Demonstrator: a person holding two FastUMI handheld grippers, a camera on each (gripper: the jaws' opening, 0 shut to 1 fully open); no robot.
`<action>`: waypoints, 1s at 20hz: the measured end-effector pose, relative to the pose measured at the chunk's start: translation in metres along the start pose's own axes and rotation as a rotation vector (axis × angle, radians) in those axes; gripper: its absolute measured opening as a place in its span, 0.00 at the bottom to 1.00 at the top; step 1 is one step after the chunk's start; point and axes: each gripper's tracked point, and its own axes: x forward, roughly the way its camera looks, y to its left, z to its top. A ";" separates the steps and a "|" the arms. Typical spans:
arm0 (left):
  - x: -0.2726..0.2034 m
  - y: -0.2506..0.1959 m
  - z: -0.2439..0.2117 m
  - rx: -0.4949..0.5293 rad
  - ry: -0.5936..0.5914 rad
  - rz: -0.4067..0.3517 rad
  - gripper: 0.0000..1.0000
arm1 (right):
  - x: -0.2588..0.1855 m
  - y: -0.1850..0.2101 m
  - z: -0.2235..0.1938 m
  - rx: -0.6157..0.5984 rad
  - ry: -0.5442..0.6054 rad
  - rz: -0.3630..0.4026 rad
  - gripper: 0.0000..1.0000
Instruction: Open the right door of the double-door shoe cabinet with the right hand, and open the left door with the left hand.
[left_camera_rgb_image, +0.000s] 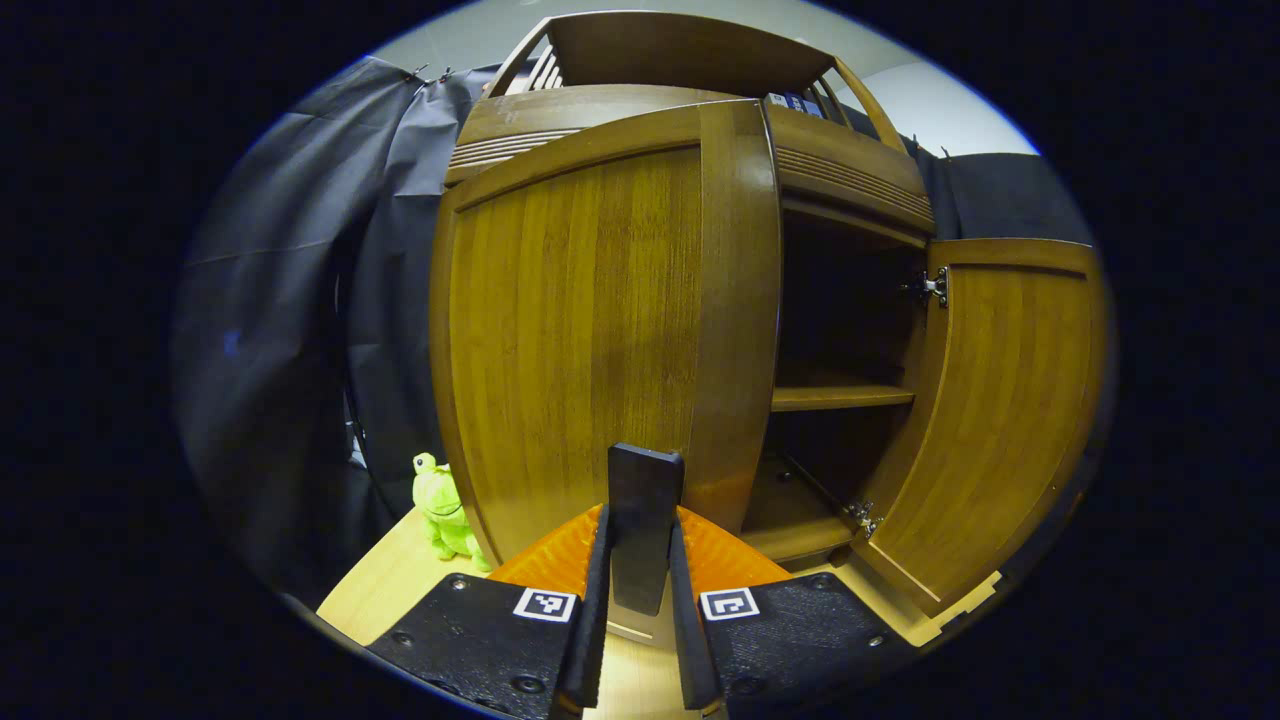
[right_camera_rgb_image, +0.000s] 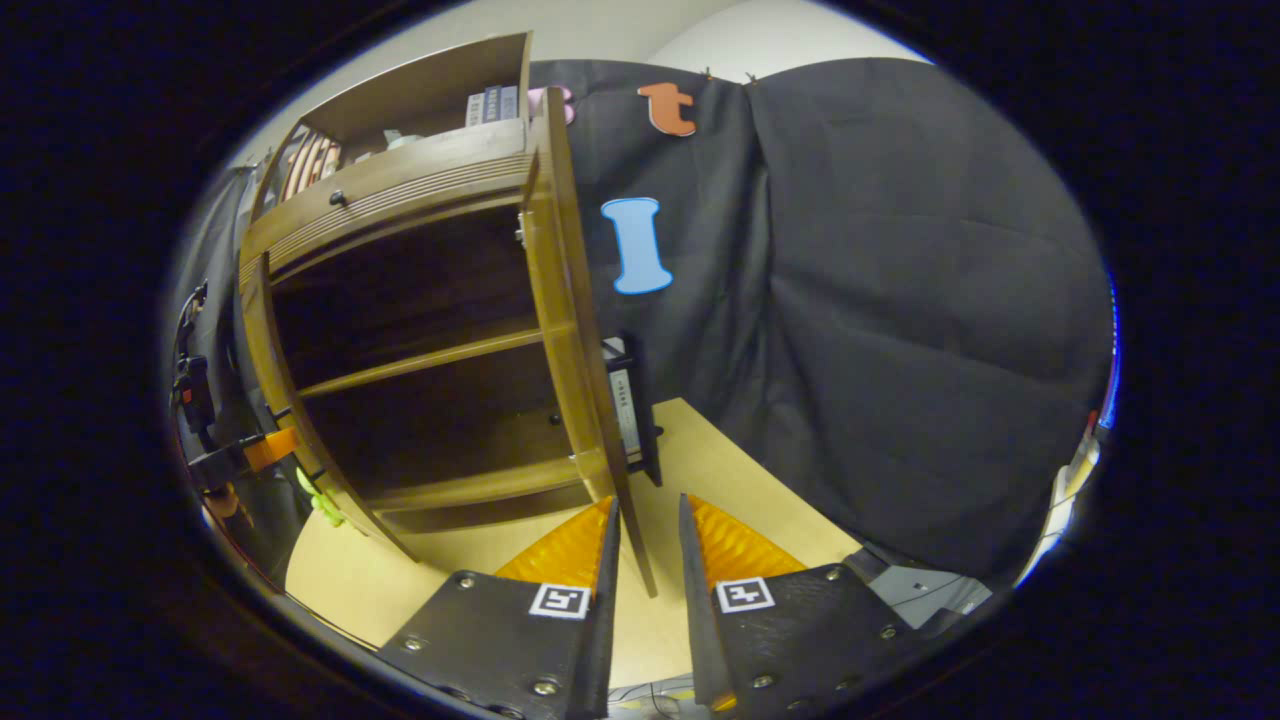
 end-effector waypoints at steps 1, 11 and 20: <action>-0.003 0.004 -0.001 0.000 0.000 0.003 0.31 | 0.003 0.007 0.000 -0.007 0.004 0.017 0.31; -0.046 0.044 -0.009 -0.001 0.005 0.077 0.28 | 0.016 0.069 -0.009 -0.056 0.041 0.181 0.31; -0.065 0.071 -0.011 -0.001 0.017 0.133 0.19 | 0.021 0.108 -0.020 -0.076 0.073 0.287 0.32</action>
